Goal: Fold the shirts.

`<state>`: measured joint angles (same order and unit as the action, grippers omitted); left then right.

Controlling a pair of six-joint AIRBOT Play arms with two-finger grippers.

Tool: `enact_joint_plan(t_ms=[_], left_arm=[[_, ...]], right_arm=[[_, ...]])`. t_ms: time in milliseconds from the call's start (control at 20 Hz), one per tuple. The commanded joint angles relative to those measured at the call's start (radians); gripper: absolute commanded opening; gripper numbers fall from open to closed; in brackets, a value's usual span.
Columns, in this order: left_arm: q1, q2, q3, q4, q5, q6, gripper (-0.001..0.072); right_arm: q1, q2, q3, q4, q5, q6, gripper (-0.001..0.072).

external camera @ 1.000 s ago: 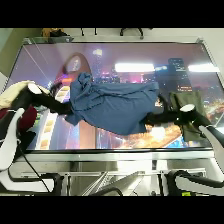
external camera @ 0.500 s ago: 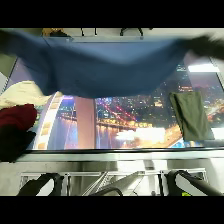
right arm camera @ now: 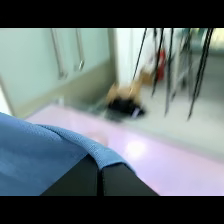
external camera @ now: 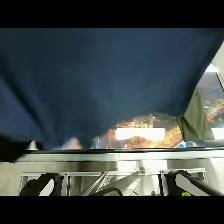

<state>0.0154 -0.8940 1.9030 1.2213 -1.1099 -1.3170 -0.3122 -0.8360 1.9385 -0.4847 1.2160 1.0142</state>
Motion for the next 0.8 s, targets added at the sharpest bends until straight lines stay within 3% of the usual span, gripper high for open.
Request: enact_joint_plan(t_ms=[0, 350, 450, 550, 600, 650, 700, 750], left_arm=[[-0.064, -0.199, -0.071, 0.01, 0.011, 0.037, 0.0019], [-0.081, -0.938, 0.209, 0.009, 0.012, 0.045, 0.002], [-0.081, -1.054, 0.207, 0.007, 0.051, 0.044, 0.0021], [-0.072, -1.083, 0.145, 0.008, 0.13, 0.044, 0.0025], [-0.061, -1.082, 0.126, 0.006, 0.148, 0.04, 0.0164], [-0.052, -1.082, 0.135, 0.006, 0.134, 0.04, 0.0603], [-0.035, -1.08, 0.159, 0.007, 0.09, 0.023, 0.0694], [-0.018, -1.07, 0.18, 0.008, 0.034, 0.013, 0.0693]], right_arm=[[0.023, -0.13, -0.105, 0.01, 0.07, 0.004, 0.0018], [0.084, -0.512, -0.435, -0.127, -0.192, -0.076, 0.0018], [0.106, -0.649, -0.435, -0.106, -0.262, -0.085, 0.0019], [0.127, -0.744, -0.435, -0.042, -0.348, -0.158, 0.0026], [0.13, -0.766, -0.434, -0.013, -0.382, -0.182, 0.0077], [0.128, -0.774, -0.434, 0.0, -0.406, -0.185, 0.0241], [0.124, -0.77, -0.431, -0.004, -0.407, -0.186, 0.03], [0.111, -0.76, -0.424, -0.017, -0.389, -0.185, 0.03]])
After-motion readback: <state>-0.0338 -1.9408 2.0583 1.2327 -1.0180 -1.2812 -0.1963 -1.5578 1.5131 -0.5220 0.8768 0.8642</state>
